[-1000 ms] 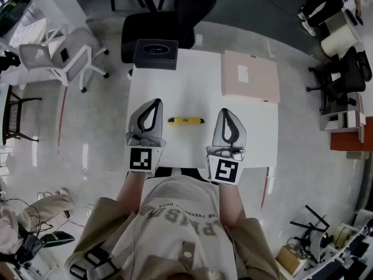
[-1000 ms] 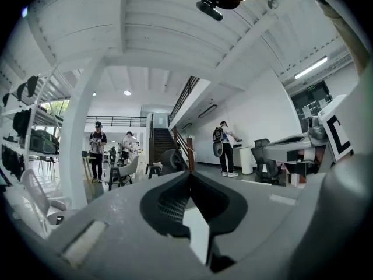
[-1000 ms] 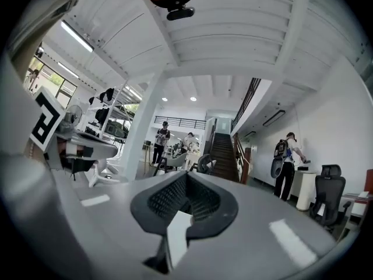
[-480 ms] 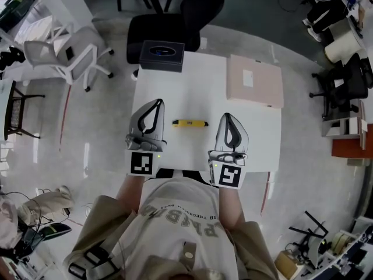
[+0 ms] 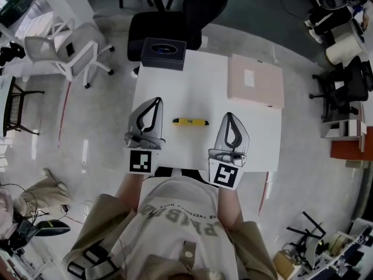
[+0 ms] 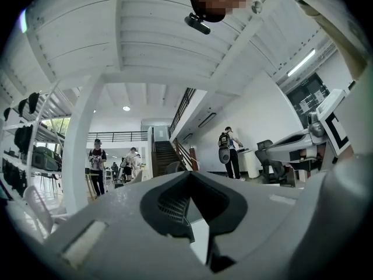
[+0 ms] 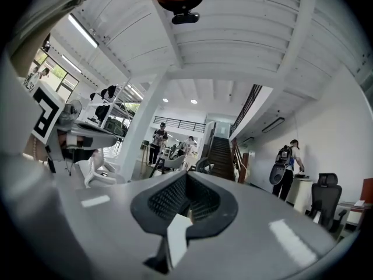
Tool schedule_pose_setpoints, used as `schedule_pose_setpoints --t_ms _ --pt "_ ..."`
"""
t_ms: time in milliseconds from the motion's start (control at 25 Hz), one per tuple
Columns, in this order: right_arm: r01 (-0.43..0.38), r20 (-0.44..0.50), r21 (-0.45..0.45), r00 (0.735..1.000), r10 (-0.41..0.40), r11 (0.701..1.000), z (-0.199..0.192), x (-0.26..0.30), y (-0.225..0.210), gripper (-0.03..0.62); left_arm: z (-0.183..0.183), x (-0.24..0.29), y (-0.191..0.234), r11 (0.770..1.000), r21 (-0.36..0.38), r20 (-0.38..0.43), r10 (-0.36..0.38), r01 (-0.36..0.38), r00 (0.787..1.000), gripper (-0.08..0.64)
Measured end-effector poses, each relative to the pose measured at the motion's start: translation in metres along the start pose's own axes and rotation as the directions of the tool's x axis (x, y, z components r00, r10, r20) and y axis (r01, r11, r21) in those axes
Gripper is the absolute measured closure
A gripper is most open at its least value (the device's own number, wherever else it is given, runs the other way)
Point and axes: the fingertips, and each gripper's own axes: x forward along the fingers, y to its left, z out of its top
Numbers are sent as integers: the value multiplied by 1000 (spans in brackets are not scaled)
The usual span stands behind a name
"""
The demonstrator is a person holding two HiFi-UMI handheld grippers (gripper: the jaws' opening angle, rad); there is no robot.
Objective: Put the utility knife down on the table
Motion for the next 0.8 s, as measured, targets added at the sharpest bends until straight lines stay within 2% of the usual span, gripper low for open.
schedule_pose_setpoints --t_ms 800 --pt "-20 -5 17 1000 20 1000 -4 7 -7 592 -8 7 -2 1000 -2 -10 0 0 1000 549"
